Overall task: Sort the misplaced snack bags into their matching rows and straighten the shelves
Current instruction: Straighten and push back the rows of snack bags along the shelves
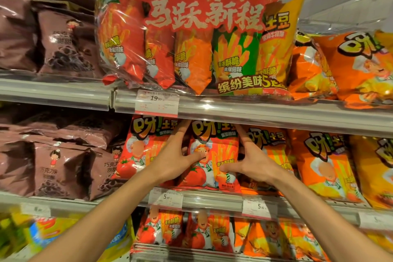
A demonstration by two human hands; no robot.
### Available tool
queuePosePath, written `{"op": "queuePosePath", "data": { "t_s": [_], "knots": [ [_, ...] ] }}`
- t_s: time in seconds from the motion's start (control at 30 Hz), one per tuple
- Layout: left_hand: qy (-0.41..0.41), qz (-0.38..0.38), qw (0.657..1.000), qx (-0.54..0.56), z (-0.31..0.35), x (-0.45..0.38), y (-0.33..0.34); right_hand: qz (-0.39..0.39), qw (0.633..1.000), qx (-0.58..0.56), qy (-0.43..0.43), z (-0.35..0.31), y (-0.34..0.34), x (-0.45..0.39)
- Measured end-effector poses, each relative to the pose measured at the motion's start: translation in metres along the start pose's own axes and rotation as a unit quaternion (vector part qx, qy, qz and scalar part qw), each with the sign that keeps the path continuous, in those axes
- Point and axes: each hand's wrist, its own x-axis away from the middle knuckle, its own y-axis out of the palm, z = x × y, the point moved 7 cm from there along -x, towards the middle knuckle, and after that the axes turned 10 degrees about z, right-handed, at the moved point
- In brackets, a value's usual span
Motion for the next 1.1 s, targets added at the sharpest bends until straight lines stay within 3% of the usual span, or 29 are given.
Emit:
{"op": "queuePosePath", "data": {
  "t_s": [0.1, 0.2, 0.3, 0.43, 0.57, 0.77, 1.1],
  "knots": [
    [0.086, 0.089, 0.985, -0.122, 0.005, 0.016, -0.026, 0.005, 1.0, 0.007, 0.009, -0.003, 0.006, -0.003],
    [0.18, 0.17, 0.937, -0.249, 0.002, 0.024, -0.049, -0.002, 0.999, 0.048, 0.005, -0.008, 0.014, -0.004],
    [0.192, 0.18, 0.905, -0.335, -0.022, 0.022, -0.06, 0.008, 0.991, 0.135, -0.016, -0.022, 0.019, 0.002],
    [0.193, 0.159, 0.878, -0.408, -0.04, 0.021, -0.062, 0.09, 0.955, 0.268, -0.093, -0.039, 0.036, 0.004],
    [0.182, 0.121, 0.864, -0.454, -0.05, 0.017, -0.059, 0.155, 0.914, 0.345, -0.147, -0.05, 0.072, -0.003],
    [0.167, 0.108, 0.855, -0.479, -0.055, 0.015, -0.052, 0.206, 0.887, 0.385, -0.153, -0.043, 0.088, -0.011],
    [0.16, 0.124, 0.855, -0.478, -0.054, 0.015, -0.051, 0.181, 0.887, 0.4, -0.143, -0.036, 0.094, -0.02]
  ]
}}
